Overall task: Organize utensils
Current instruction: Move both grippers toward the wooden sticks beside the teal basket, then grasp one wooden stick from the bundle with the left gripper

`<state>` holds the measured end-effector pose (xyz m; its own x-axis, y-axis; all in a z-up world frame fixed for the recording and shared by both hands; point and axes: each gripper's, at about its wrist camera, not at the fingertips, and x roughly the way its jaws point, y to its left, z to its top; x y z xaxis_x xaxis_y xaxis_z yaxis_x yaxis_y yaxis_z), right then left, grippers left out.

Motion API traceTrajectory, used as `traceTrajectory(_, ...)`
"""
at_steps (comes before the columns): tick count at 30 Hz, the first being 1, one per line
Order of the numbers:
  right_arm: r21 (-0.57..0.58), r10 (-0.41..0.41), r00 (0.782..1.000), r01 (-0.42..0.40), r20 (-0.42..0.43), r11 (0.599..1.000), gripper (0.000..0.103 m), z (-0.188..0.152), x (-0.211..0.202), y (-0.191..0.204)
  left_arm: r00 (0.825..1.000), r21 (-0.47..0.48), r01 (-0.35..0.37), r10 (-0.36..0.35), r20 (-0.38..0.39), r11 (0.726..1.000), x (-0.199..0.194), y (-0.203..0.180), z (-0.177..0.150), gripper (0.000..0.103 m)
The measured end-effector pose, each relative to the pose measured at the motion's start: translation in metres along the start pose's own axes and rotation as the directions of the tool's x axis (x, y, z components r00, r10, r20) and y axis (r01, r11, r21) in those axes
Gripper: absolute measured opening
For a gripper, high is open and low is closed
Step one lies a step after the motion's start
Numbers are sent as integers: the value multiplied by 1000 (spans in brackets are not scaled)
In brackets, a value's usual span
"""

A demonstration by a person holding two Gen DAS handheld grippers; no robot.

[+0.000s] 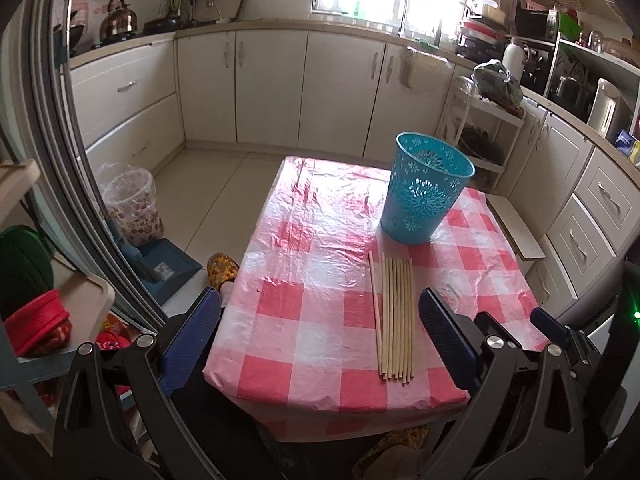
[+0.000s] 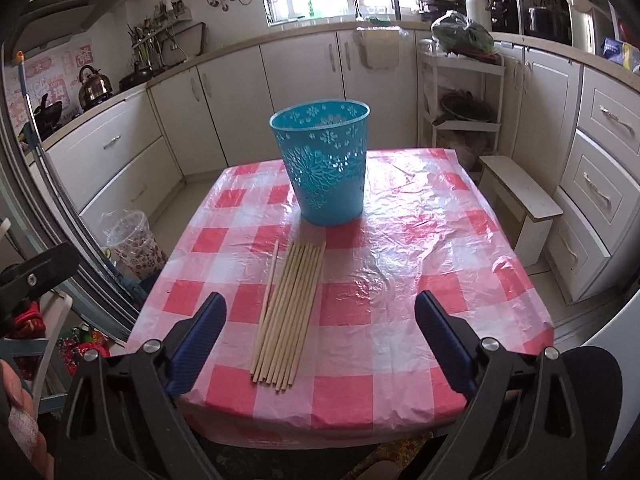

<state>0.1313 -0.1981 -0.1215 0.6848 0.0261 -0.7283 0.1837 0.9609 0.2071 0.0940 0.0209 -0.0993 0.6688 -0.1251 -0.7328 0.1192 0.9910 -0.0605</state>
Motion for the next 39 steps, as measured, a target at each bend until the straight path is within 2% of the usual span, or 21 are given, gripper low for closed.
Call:
traceTrajectory(3, 5, 1, 998, -1, -66, 1000, 75, 3, 38, -3, 999, -1, -4, 4, -37, 1000, 27, 2, 4, 95)
traceTrajectory(5, 7, 11, 994, -10, -109, 1000, 64, 6, 63, -5, 998, -5, -5, 5, -57, 1000, 43, 1, 6, 95)
traceTrajectory(7, 2, 9, 989, -8, -145, 1000, 46, 8, 85, -5, 998, -6, -13, 12, -66, 1000, 58, 0, 5, 95)
traceTrajectory(10, 13, 34, 983, -32, -183, 999, 34, 13, 112, -6, 996, -19, -15, 13, -89, 1000, 77, 0, 5, 95)
traceTrajectory(13, 16, 35, 978, -33, -203, 999, 28, 17, 131, -6, 994, -25, -13, 10, -113, 1000, 97, 1, 5, 95)
traceTrajectory(26, -46, 22, 979, -32, -201, 998, 27, 27, 146, -9, 987, 14, -18, 20, -161, 1000, 153, -16, 11, 95)
traceTrajectory(30, -92, 10, 979, -29, -205, 995, 10, 28, 148, -18, 982, 36, -16, 22, -186, 999, 174, -29, 14, 95)
traceTrajectory(31, -101, 12, 978, -34, -207, 994, 8, 28, 148, -20, 981, 45, -15, 24, -192, 999, 180, -32, 14, 95)
traceTrajectory(37, -169, 31, 973, -71, -229, 983, 8, 32, 151, -23, 971, 100, -40, 62, -230, 994, 221, -52, 20, 95)
traceTrajectory(39, -194, 36, 971, -84, -238, 977, 8, 32, 151, -23, 967, 110, -49, 75, -245, 993, 232, -56, 22, 91)
